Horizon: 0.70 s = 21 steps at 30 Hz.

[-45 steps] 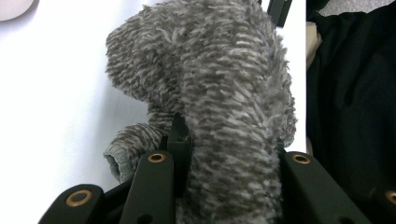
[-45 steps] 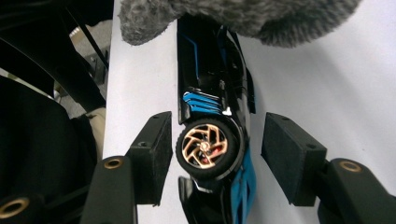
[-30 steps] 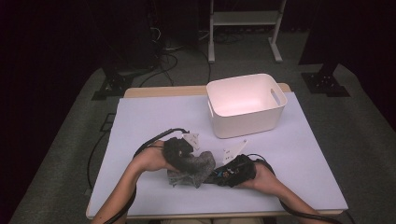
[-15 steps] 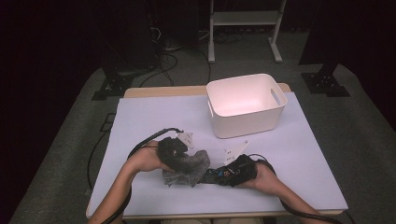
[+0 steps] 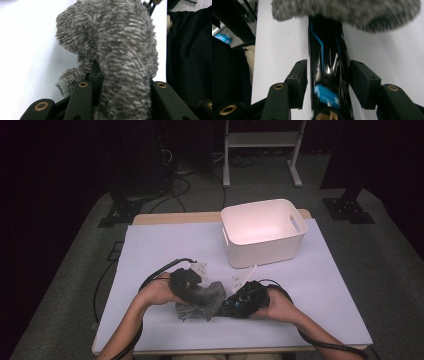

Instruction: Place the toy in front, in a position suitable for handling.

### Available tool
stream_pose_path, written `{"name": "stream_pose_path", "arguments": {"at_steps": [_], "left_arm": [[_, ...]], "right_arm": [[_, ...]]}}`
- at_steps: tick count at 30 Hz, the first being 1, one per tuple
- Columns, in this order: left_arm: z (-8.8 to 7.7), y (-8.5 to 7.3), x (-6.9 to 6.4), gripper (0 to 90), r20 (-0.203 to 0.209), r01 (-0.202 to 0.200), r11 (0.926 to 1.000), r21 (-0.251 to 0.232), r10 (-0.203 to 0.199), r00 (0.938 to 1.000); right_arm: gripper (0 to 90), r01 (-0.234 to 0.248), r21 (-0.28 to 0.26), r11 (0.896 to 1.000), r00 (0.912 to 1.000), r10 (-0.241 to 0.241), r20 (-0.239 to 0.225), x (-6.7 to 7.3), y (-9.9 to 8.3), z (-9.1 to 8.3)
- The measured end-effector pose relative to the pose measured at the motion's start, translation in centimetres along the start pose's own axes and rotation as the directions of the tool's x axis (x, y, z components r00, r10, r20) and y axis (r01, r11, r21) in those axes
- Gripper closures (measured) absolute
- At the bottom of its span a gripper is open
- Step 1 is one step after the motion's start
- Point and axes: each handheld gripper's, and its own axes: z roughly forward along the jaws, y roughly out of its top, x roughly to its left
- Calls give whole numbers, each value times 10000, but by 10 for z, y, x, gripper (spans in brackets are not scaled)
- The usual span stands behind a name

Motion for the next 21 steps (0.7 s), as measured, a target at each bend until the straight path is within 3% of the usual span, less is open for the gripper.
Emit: {"name": "stream_pose_path", "arguments": {"at_steps": [5, 11, 16, 21], "left_arm": [[0, -1, 1, 664, 28, -13, 10000, -80, 14, 10000], [-1, -2, 1, 664, 33, -41, 9998, -194, 42, 10000], [-4, -6, 1, 663, -25, 21, 9995, -301, -22, 10000], [-14, -9, 1, 663, -219, 59, 9993, -365, -67, 9997]], "right_arm": [[498, 280, 888, 9957, 9996, -280, -15, -1, 20, 15], [541, 555, 1510, 9870, 9984, -565, 27, -1, 32, 22], [552, 913, 1306, 9872, 9952, -950, 226, 3, 31, 22], [553, 912, 962, 9912, 9953, -940, 249, 2, 33, 22]]}}
